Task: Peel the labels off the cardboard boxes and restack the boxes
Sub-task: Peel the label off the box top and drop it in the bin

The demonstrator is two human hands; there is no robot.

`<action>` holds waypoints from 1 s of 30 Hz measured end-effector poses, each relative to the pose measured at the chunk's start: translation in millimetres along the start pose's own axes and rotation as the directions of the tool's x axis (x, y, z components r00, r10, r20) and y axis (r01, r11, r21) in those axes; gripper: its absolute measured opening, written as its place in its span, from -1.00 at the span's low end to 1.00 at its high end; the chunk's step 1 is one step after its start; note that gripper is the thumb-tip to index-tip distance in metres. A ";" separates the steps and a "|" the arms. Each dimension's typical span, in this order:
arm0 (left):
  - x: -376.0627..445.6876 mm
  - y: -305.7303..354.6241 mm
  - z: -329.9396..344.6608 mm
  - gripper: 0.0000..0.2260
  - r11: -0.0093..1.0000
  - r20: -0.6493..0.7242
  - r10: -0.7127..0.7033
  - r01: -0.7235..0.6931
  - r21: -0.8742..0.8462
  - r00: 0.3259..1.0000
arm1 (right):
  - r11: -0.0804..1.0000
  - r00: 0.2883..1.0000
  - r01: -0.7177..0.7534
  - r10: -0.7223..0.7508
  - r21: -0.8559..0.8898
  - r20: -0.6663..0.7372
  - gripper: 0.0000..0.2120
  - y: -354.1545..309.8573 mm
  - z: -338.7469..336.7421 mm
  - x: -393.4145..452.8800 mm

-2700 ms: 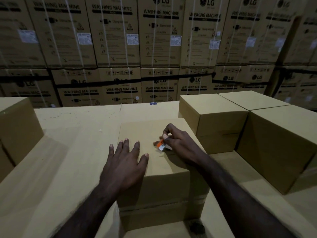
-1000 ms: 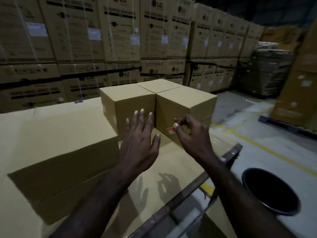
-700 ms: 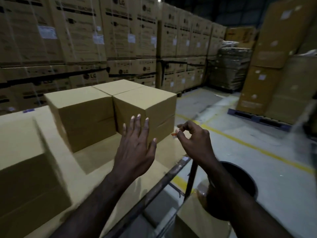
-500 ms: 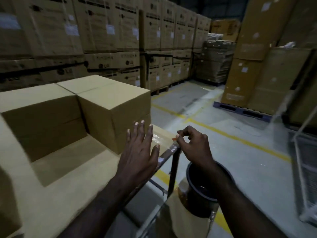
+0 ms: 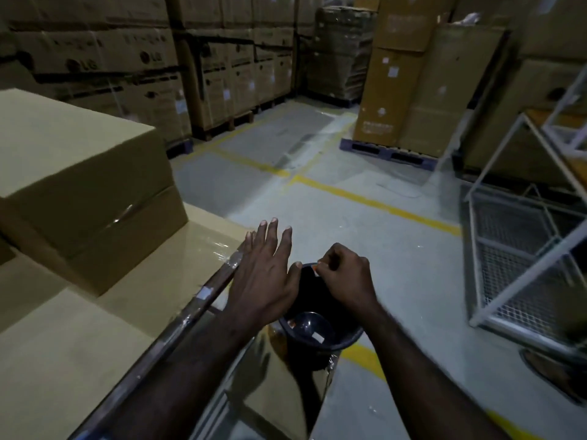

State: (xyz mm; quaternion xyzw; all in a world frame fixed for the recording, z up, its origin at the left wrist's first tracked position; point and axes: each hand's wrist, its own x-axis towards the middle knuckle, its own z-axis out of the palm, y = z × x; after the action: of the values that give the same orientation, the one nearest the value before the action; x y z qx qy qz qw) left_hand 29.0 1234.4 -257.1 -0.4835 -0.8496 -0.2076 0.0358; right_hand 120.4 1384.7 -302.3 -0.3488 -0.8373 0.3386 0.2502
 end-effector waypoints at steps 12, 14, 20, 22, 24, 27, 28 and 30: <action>90.3 -18.8 48.1 -0.44 0.989 0.112 0.143 -0.138 -0.048 0.983 | 0.965 0.960 -0.223 0.242 -0.139 0.140 -0.91 58.4 25.5 42.4; 105.5 -22.8 53.6 -0.44 0.983 0.134 0.177 -0.169 -0.068 0.975 | 0.951 0.947 -0.262 0.286 -0.167 0.145 -0.83 62.7 28.5 49.9; 135.8 -32.1 73.2 -0.44 0.970 0.191 0.240 -0.229 -0.077 0.952 | 0.899 0.923 -0.338 0.375 -0.279 0.091 -0.85 85.6 46.4 61.8; 139.5 -34.9 80.6 -0.45 0.969 0.212 0.247 -0.235 -0.079 0.946 | 0.888 0.915 -0.354 0.393 -0.293 0.087 -0.87 92.5 50.9 62.6; 144.2 -36.7 86.8 -0.45 0.969 0.221 0.245 -0.232 -0.082 0.944 | 0.886 0.915 -0.365 0.398 -0.287 0.066 -0.86 95.4 52.3 64.6; 149.8 -37.8 93.4 -0.45 0.971 0.241 0.239 -0.223 -0.090 0.941 | 0.885 0.923 -0.354 0.382 -0.303 0.038 -0.87 96.4 50.2 70.0; 151.1 -38.3 95.1 -0.45 0.970 0.246 0.241 -0.224 -0.094 0.939 | 0.887 0.929 -0.343 0.370 -0.309 0.032 -0.85 96.6 49.3 71.1; 153.5 -38.8 98.6 -0.45 0.969 0.246 0.245 -0.226 -0.103 0.938 | 0.892 0.935 -0.326 0.352 -0.314 0.030 -0.85 99.0 49.0 72.3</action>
State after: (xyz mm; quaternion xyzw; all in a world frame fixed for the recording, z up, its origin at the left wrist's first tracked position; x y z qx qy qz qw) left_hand -71.0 1379.1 -319.0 -0.6054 -0.7749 -0.1685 -0.0678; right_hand 83.6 1472.1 -394.1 -0.5087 -0.8156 0.2590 0.0942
